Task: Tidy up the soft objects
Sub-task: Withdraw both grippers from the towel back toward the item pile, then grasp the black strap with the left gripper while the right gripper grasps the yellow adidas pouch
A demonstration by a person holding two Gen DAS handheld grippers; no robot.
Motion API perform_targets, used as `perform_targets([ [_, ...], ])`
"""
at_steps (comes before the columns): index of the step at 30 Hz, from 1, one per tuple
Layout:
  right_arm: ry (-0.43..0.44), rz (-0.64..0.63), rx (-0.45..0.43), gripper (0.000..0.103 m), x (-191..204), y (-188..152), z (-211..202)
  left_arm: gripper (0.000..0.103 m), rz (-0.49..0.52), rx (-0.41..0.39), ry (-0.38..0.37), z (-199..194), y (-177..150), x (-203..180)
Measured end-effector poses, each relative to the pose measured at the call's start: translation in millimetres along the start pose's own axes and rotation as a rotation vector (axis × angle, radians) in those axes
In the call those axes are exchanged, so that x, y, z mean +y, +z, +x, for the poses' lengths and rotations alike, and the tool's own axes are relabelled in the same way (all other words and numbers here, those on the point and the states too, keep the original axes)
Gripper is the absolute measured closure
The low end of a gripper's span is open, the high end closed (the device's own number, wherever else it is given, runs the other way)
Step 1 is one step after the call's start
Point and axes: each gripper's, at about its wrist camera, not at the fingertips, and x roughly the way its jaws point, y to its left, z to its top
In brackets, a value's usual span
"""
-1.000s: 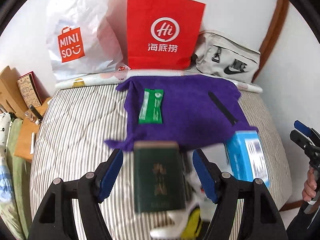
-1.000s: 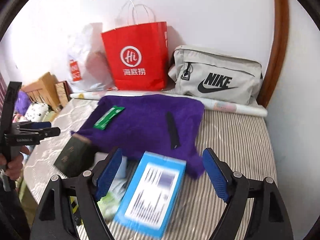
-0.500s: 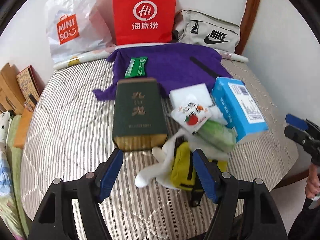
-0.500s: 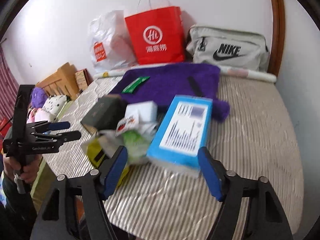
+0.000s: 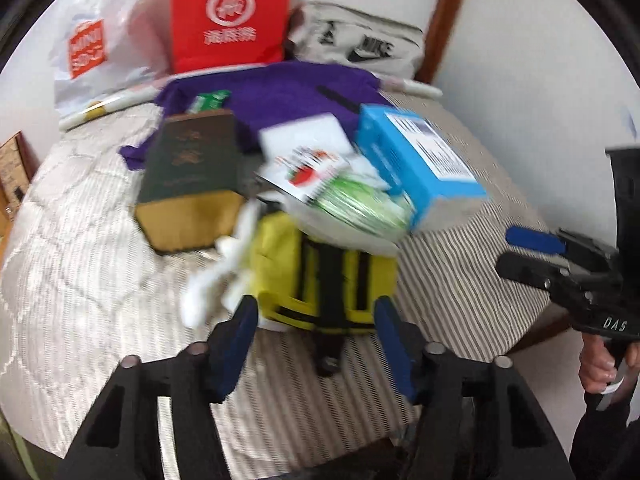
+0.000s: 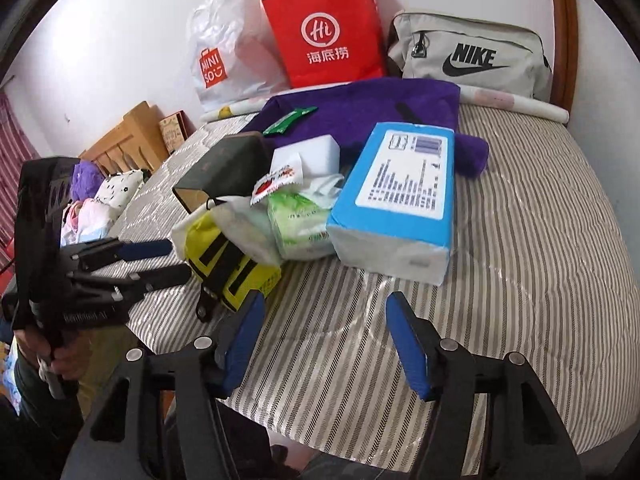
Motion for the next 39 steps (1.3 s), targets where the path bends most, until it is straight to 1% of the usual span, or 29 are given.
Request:
perform_targets([
  [2,-0.003,0.002,0.0,0.04,-2.1,-3.0,-1.6,0.06,0.015,0.019,-0.005,8.0,-2.8,-8.9],
  [7,0.0,0.018,-0.004,0.04,-8.6,-7.3,-5.1,0.06,0.044,0.054,0.092,25.3,-6.8,-21.2],
  [11,0.0,0.032,-0.002,0.04,-13.6,-11.4,-6.1,0.06,0.074,0.061,0.148,32.6,-9.5,-28.9],
  [13,0.002,0.038,-0.002,0.04,-15.7,-13.2,-6.0,0.061,0.082,0.063,0.16,36.0,-10.3,-29.4],
  [14,0.003,0.04,-0.001,0.04,-16.0,-13.5,-5.9,0.076,0.085,0.062,0.161,37.0,-10.3,-29.6],
  [15,0.002,0.042,0.0,0.04,-16.9,-14.0,-6.0,0.078,0.09,0.069,0.159,37.1,-10.3,-29.9],
  [19,0.004,0.047,-0.011,0.04,-20.3,-15.9,-10.7,0.077,0.067,0.074,0.133,26.5,-13.7,-22.5],
  [21,0.008,0.05,-0.013,0.04,-21.6,-15.9,-11.0,0.075,0.055,0.092,0.131,26.1,-17.9,-19.4],
  [26,0.017,0.056,0.001,0.04,-21.8,-16.0,-6.1,0.067,0.043,0.124,0.148,38.8,-20.9,-17.6],
  [28,0.02,0.051,0.006,0.04,-20.0,-17.0,-5.5,0.067,0.04,0.106,0.156,40.4,-19.6,-18.2],
  [29,0.02,0.049,0.007,0.04,-19.3,-17.4,-5.5,0.067,0.04,0.103,0.155,41.0,-18.7,-18.8],
  [30,0.021,0.048,0.008,0.04,-18.4,-17.7,-5.2,0.078,0.039,0.102,0.149,40.9,-17.7,-18.9],
  [34,0.043,0.033,0.015,0.04,-10.7,-18.0,-2.1,0.078,0.053,0.084,0.131,30.1,-18.3,-18.8],
  [39,0.083,0.0,0.038,0.04,7.4,-14.1,14.3,0.078,-0.009,0.051,0.061,3.9,-21.5,-3.5],
])
